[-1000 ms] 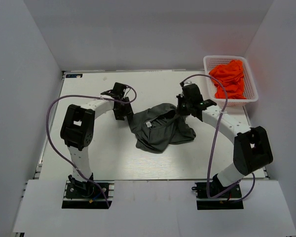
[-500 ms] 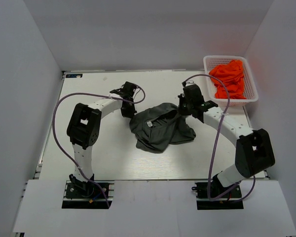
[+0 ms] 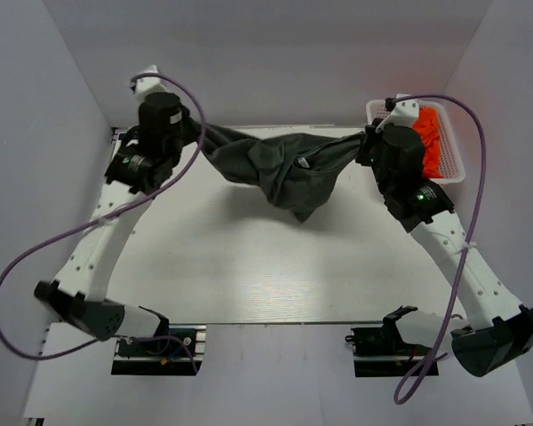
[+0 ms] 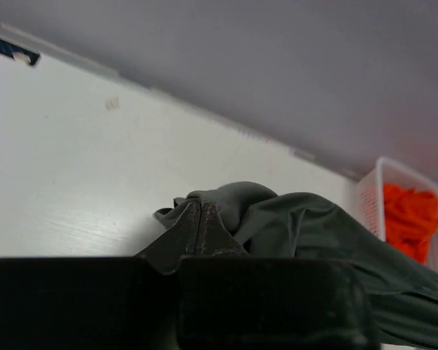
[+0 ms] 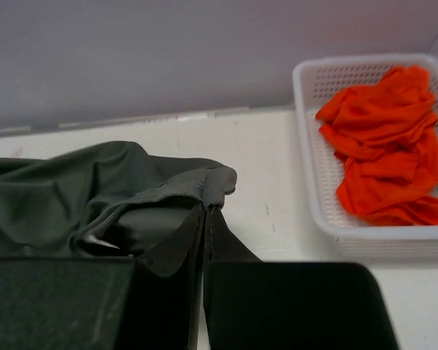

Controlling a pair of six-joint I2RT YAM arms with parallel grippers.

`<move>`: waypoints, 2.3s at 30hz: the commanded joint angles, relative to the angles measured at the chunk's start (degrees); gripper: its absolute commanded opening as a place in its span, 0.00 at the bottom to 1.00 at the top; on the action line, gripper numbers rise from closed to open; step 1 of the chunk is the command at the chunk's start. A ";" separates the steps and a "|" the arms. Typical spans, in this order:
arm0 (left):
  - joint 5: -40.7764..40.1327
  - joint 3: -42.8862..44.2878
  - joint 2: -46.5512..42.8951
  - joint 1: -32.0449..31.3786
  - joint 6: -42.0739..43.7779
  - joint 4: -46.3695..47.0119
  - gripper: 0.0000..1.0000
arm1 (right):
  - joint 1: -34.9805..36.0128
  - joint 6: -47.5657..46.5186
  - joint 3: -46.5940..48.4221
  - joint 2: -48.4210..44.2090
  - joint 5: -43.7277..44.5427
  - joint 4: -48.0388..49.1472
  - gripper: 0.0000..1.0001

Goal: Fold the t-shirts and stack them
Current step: Flatten the tshirt out

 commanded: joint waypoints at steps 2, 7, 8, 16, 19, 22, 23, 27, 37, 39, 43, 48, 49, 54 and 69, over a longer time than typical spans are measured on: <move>-6.73 0.70 -5.83 0.19 0.52 -3.91 0.00 | -0.20 -5.00 4.74 -2.77 6.10 4.11 0.00; -9.99 4.38 -13.03 0.19 1.14 -4.69 0.00 | -0.20 -10.54 6.24 -6.99 12.85 6.75 0.00; -10.60 5.00 -13.73 0.19 1.92 -5.30 0.00 | -0.11 -11.06 8.25 -7.43 13.39 6.40 0.00; -16.06 10.27 -20.41 0.19 4.64 -4.88 0.00 | -0.03 -20.29 13.45 -13.41 19.47 9.21 0.00; -15.01 10.99 -23.74 0.19 5.18 -3.21 0.00 | 0.06 -21.26 15.38 -16.74 16.93 8.60 0.00; -15.00 10.28 -26.04 0.19 5.71 -2.68 0.00 | 0.06 -21.35 16.53 -19.38 16.65 8.33 0.00; -15.00 9.50 -27.35 0.19 5.71 -2.67 0.00 | 0.06 -21.53 16.53 -20.00 16.82 8.33 0.00; -17.38 7.30 -29.12 0.19 3.16 -3.90 0.00 | 0.06 -21.09 16.27 -24.12 17.62 6.31 0.00; -12.90 1.59 -27.45 0.19 -1.76 -6.63 0.00 | 0.06 -12.74 7.66 -23.52 10.50 -0.11 0.00; -12.89 -2.27 -27.45 0.19 -2.72 -6.63 0.00 | -0.03 -12.12 3.97 -22.99 9.71 -1.15 0.00; -11.84 -11.58 -26.14 0.19 -6.15 -4.88 0.00 | -0.11 -7.03 -4.29 -20.80 12.34 1.81 0.00; -13.23 -25.83 -19.38 0.72 -9.32 0.67 0.00 | -0.29 -2.99 -18.17 -12.11 15.95 7.45 0.00; -15.68 -25.84 -17.10 0.72 -9.85 0.06 0.00 | -0.64 -2.11 -18.80 -10.27 15.77 8.41 0.00; -17.65 -25.06 -1.04 4.84 -11.17 2.33 0.00 | -2.75 -3.16 -13.31 7.40 15.25 12.64 0.00; -4.73 -2.74 29.14 16.36 -5.19 7.98 0.08 | -8.46 -11.24 28.09 47.83 5.41 11.85 0.00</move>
